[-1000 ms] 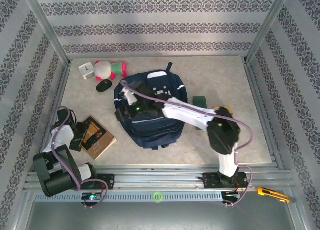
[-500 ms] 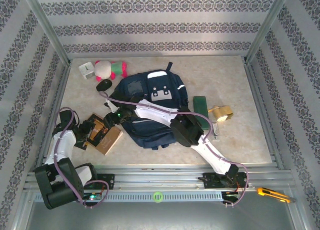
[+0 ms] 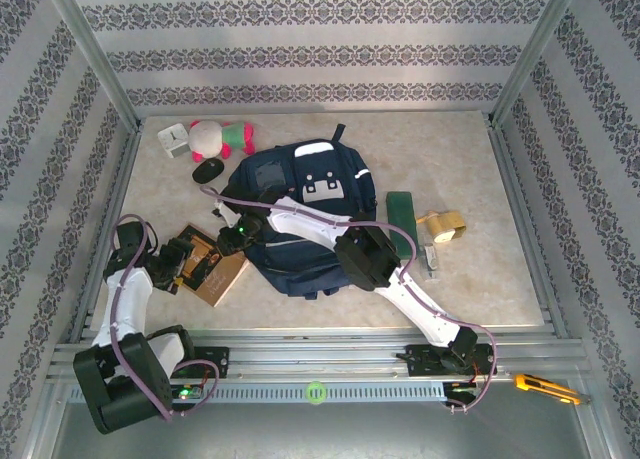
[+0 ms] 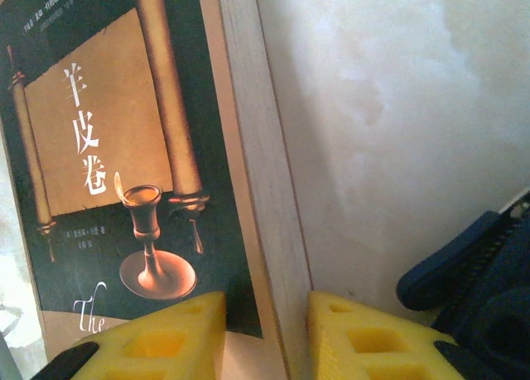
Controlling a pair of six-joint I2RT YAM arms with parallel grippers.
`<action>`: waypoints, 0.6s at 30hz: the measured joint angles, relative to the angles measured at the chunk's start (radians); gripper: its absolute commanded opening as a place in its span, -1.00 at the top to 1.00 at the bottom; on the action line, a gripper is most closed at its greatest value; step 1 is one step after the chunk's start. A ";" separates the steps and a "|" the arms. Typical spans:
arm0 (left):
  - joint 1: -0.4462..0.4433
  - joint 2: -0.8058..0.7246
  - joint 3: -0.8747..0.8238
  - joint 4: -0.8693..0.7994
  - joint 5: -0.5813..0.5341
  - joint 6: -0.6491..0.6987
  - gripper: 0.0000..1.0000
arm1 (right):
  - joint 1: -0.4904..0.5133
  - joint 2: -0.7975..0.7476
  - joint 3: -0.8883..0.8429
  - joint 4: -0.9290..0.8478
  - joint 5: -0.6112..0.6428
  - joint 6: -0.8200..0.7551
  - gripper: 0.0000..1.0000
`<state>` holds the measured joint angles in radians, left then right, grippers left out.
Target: Pack the student bag
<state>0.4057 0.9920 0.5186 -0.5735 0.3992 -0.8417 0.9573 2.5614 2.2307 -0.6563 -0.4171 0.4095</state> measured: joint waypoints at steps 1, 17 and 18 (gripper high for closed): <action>0.000 -0.019 0.003 -0.013 -0.011 0.000 -0.58 | -0.003 0.000 0.000 -0.002 -0.004 0.003 0.40; -0.001 0.062 -0.020 -0.077 -0.123 0.012 -0.51 | -0.006 0.003 0.002 -0.010 -0.021 0.010 0.52; -0.001 0.071 -0.021 -0.061 -0.111 0.014 -0.51 | -0.006 0.006 0.006 -0.013 -0.025 0.010 0.54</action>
<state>0.4049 1.0630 0.4976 -0.6350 0.2886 -0.8280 0.9508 2.5675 2.2368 -0.6689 -0.4419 0.4191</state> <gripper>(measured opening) 0.757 0.253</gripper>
